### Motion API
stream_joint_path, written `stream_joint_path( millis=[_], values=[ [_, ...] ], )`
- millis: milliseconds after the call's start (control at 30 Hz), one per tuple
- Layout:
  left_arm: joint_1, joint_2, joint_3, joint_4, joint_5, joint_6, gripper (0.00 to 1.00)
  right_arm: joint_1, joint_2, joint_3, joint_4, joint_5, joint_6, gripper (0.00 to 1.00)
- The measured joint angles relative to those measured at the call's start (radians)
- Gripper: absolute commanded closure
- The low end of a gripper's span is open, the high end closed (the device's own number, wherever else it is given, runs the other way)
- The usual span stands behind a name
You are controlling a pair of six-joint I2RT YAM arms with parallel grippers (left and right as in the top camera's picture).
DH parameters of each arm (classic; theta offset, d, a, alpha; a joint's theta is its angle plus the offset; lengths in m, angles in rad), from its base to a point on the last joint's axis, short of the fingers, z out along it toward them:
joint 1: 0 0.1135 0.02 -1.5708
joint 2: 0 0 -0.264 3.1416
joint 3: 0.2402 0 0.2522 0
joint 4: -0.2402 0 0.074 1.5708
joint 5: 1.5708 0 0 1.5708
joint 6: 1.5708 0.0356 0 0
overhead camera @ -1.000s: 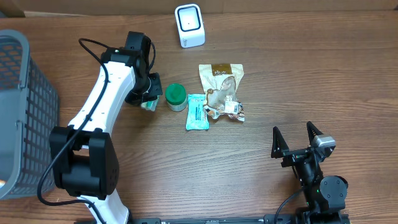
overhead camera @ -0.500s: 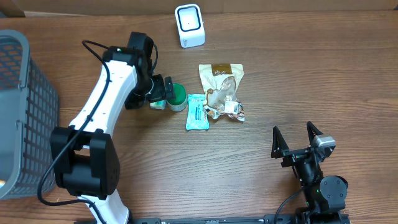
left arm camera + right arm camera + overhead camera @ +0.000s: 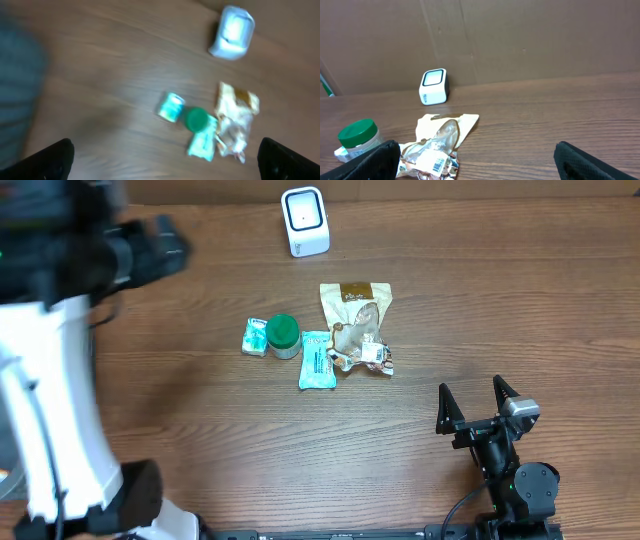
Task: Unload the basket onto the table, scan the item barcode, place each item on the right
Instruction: 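Place the Kleenex pack left of the jar and release, then reach into the basket and grasp the orange snack pack with left gripper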
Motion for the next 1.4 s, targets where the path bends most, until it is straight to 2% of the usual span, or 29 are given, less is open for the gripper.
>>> stream_joint_path(
  millis=[267, 467, 733, 933, 1200, 1400],
  values=[
    [0.529, -0.041, -0.042, -0.017, -0.023, -0.025, 0.07, 0.000, 0.000, 0.000, 0.000, -0.001, 0.000, 0.00],
    [0.782, -0.041, -0.206, 0.021, -0.034, -0.072, 0.07, 0.000, 0.000, 0.000, 0.001, 0.000, 0.001, 0.00],
    [0.830, -0.040, -0.579, 0.190, -0.153, -0.068, 0.09, 0.000, 0.000, 0.000, 0.000, 0.000, 0.000, 0.00],
    [0.830, -0.037, -0.710, 0.338, -0.257, -0.061, 0.05, 0.000, 0.000, 0.000, 0.000, 0.000, 0.000, 0.00],
    [0.830, -0.037, -0.880, 0.565, -0.331, 0.067, 0.10, 0.000, 0.000, 0.000, 0.000, 0.000, 0.000, 0.00],
    [0.834, -0.037, -0.982, 0.692, -0.397, 0.105, 0.08, 0.000, 0.000, 0.000, 0.000, 0.000, 0.000, 0.00]
  ],
)
